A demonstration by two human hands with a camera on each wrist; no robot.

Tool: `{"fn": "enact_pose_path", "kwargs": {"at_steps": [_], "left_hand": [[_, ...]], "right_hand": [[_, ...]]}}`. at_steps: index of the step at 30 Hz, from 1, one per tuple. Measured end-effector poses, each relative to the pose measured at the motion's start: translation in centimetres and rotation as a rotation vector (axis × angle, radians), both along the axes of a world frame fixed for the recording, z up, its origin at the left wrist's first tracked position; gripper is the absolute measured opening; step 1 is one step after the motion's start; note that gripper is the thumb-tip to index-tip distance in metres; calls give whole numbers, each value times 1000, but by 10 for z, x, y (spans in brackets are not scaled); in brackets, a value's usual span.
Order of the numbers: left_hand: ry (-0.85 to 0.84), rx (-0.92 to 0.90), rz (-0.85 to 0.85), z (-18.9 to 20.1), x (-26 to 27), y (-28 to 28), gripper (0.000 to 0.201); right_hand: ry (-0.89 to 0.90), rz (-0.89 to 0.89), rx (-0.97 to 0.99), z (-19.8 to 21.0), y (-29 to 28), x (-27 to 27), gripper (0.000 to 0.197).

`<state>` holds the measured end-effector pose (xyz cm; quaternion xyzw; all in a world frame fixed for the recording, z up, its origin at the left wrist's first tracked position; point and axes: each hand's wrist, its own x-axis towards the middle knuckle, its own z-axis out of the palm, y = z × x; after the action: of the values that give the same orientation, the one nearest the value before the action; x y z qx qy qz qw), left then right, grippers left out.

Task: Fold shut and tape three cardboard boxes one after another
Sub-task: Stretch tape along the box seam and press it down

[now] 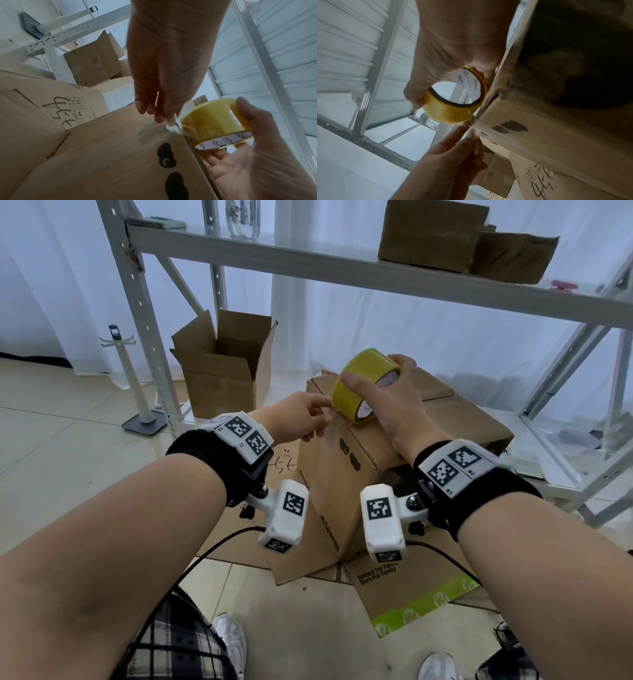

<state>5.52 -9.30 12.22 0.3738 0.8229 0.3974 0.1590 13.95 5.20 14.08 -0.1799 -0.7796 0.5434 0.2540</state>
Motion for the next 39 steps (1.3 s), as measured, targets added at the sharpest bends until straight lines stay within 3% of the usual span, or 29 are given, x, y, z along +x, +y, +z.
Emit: {"fn": "enact_pose_path", "kwargs": {"at_steps": [6, 12, 16, 20, 25, 29, 39], "left_hand": [[86, -9, -20, 6, -4, 6, 36], [29, 109, 41, -12, -8, 0, 33], [-92, 327, 110, -29, -6, -8, 36], [-267, 382, 128, -37, -8, -7, 29], [-395, 391, 127, -37, -6, -6, 13], [-396, 385, 135, -38, -3, -9, 15], [-333, 368, 132, -57, 0, -10, 20]], "right_hand": [[132, -1, 199, 6, 6, -9, 76], [141, -9, 138, -7, 8, -20, 74], [106, -36, 148, -10, 7, -20, 81], [15, -11, 184, -11, 1, -19, 102], [-57, 52, 174, -8, -3, -17, 109], [-56, 124, 274, -1, -15, -18, 102], [93, 0, 301, -12, -32, -9, 95]]}}
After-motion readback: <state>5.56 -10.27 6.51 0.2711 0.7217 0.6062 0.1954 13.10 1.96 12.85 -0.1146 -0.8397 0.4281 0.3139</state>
